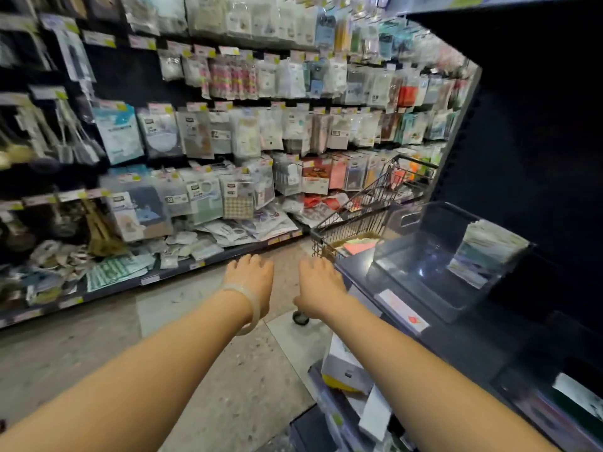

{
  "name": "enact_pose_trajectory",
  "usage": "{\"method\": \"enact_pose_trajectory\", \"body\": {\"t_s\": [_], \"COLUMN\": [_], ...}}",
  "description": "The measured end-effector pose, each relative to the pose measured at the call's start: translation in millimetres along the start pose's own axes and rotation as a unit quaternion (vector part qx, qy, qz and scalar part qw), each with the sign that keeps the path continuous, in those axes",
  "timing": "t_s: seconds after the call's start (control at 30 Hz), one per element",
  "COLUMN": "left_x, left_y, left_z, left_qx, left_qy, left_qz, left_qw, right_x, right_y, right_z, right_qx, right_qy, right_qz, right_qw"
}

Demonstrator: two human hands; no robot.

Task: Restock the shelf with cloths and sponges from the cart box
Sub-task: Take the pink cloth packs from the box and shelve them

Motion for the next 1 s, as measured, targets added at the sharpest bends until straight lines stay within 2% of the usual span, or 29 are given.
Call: {"method": "enact_pose_trajectory", "body": {"t_s": [0.23,0.53,0.77,1.0], "left_x": [16.2,-16.0,-46.7,-60.5], "left_y": [-43.0,-97.5,-114.2,-74.1], "left_z": [-74.8,-219.9,-338.2,-453.2], "left_qx": [0.001,0.004,0.033,0.123], "left_qy": [-0.024,-0.048,-0.054,-0.080], "left_qz": [0.012,0.003,0.006,-0.019], "left_qw": [1.000,0.999,0.998,0.989], "right_x": [7.3,-44.5,-84.9,-83.9], "right_y": [-29.7,-47.1,-10.7,66.2], "right_z": [-97.7,-264.9,-367.1,-439.8], "right_qx": [0.000,-0.010,0.031,0.123], "right_qy": [-0.048,-0.061,-0.062,-0.075], "right_qz": [0.015,0.028,0.014,-0.025], "right_qw": [0.999,0.998,0.997,0.989]}}
Point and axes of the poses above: each hand's wrist, its own z-axis away from the middle knuckle, its own x-axis out of the palm, y = z × x, the point moved 8 cm from there along -z, towards the middle knuckle, and after that the axes turned 12 degrees about -y, right-handed, at the moved point
